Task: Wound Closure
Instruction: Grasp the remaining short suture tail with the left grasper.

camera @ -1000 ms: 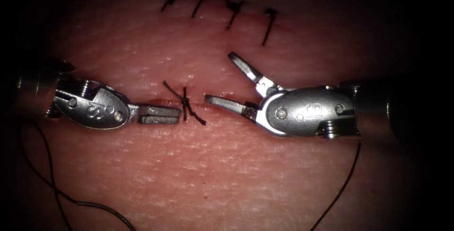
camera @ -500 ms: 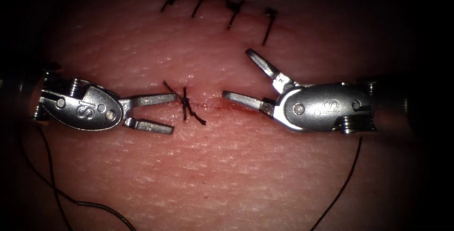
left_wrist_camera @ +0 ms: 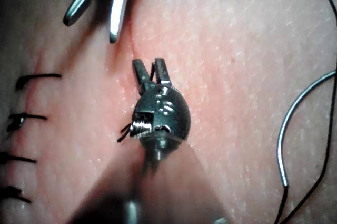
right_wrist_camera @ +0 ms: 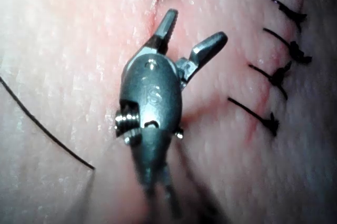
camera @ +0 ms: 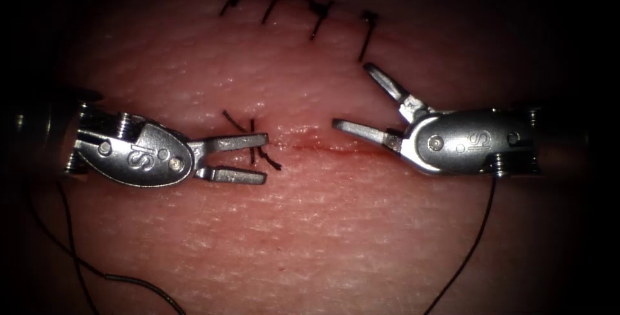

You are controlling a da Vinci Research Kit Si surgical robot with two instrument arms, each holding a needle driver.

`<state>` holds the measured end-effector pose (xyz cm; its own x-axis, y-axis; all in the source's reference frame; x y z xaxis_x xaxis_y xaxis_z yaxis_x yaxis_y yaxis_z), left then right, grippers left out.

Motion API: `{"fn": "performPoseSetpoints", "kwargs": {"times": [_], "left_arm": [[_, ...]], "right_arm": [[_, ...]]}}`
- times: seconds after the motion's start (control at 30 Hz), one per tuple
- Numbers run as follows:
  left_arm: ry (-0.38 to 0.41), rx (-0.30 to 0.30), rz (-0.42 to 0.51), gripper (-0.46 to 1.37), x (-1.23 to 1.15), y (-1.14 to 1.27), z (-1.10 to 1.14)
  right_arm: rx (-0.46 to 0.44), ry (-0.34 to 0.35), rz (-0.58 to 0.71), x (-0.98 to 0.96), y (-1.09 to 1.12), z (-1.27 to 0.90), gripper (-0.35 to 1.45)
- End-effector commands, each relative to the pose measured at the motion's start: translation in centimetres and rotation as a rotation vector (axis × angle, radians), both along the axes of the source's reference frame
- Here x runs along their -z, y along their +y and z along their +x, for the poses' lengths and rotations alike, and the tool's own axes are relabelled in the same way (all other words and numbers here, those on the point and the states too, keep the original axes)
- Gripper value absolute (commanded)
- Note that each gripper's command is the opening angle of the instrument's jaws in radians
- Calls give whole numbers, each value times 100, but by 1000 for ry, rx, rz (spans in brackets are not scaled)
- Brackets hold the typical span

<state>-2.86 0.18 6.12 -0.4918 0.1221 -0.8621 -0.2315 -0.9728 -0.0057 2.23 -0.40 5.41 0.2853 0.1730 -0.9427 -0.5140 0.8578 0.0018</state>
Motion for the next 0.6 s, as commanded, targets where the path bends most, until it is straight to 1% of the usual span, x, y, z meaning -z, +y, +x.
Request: {"fn": "performPoseSetpoints", "kwargs": {"times": [0.03,0.1,0.27,0.4,0.57,0.6], "left_arm": [[8,-5,-12,-16,-2,0,-3],[17,0,-22,-21,-7,-3,-8],[16,-9,-27,-19,-9,-8,-8],[16,-9,-28,-7,-10,-8,-7],[16,-9,-28,15,-10,-8,-8],[16,-9,-28,22,-10,-8,-8]], "right_arm": [[0,0,0,0,0,1,66],[1,0,0,0,0,1,66],[1,0,0,0,-1,1,67],[1,0,0,0,-1,1,66],[1,1,-1,-1,-1,1,66],[1,0,-1,-1,-1,1,66]]}}
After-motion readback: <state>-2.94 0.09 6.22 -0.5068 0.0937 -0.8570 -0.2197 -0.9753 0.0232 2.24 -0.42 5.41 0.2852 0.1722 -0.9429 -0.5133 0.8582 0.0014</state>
